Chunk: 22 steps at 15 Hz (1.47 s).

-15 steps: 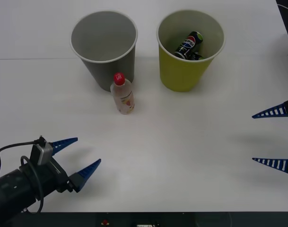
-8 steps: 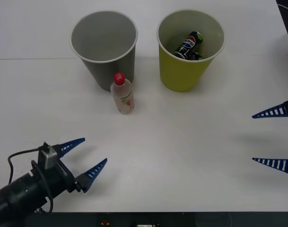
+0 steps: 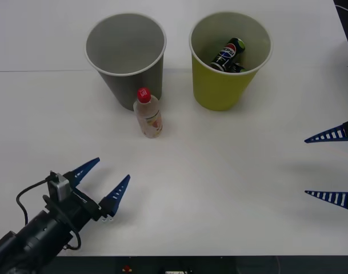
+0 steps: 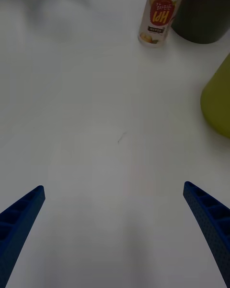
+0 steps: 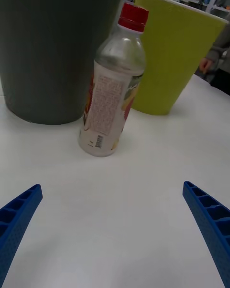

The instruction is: Put the can into the green bin and the plastic bottle into the gray bin

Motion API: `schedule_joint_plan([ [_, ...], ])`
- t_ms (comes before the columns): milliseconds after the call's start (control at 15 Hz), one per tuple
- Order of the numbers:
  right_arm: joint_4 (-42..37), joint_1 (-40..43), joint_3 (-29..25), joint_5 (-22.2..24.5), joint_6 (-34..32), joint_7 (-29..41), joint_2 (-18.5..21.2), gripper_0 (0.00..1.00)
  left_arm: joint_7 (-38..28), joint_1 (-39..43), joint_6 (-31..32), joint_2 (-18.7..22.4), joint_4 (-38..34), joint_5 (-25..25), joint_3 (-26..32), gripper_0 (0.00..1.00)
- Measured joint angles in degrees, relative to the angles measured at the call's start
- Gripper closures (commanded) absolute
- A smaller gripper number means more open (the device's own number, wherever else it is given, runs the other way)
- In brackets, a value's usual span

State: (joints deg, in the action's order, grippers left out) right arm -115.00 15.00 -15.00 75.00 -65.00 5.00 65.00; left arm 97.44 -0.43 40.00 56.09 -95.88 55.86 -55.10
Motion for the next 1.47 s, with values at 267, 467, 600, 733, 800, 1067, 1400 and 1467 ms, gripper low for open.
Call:
schedule_joint_plan([
  [267,0.00,0.00,0.00,0.00,0.00,0.00,0.00,0.00,8.66,-5.24,3.20,-0.30,0.06,12.65,-6.42,0.00],
  [467,0.00,0.00,0.00,0.00,0.00,0.00,0.00,0.00,13.61,-8.71,4.57,-1.26,0.01,20.07,-9.83,0.00],
  [600,0.00,0.00,0.00,0.00,0.00,0.00,0.00,0.00,14.58,-10.59,4.64,-2.36,0.09,22.84,-10.88,0.00],
  [733,0.00,0.00,0.00,0.00,0.00,0.00,0.00,0.00,15.29,-12.65,4.60,-3.69,0.66,24.81,-11.90,0.00],
  [800,0.00,0.00,0.00,0.00,0.00,0.00,0.00,0.00,15.50,-13.61,4.60,-4.42,1.50,25.25,-12.28,0.00],
  [1067,0.00,0.00,0.00,0.00,0.00,0.00,0.00,0.00,15.54,-17.58,4.18,-9.24,7.53,25.72,-12.76,0.00],
  [1400,0.00,0.00,0.00,0.00,0.00,0.00,0.00,0.00,17.01,-22.10,4.15,-14.67,11.79,29.70,-14.51,0.00],
  [1467,0.00,0.00,0.00,0.00,0.00,0.00,0.00,0.00,17.15,-23.08,4.15,-16.05,13.76,29.84,-14.52,0.00],
])
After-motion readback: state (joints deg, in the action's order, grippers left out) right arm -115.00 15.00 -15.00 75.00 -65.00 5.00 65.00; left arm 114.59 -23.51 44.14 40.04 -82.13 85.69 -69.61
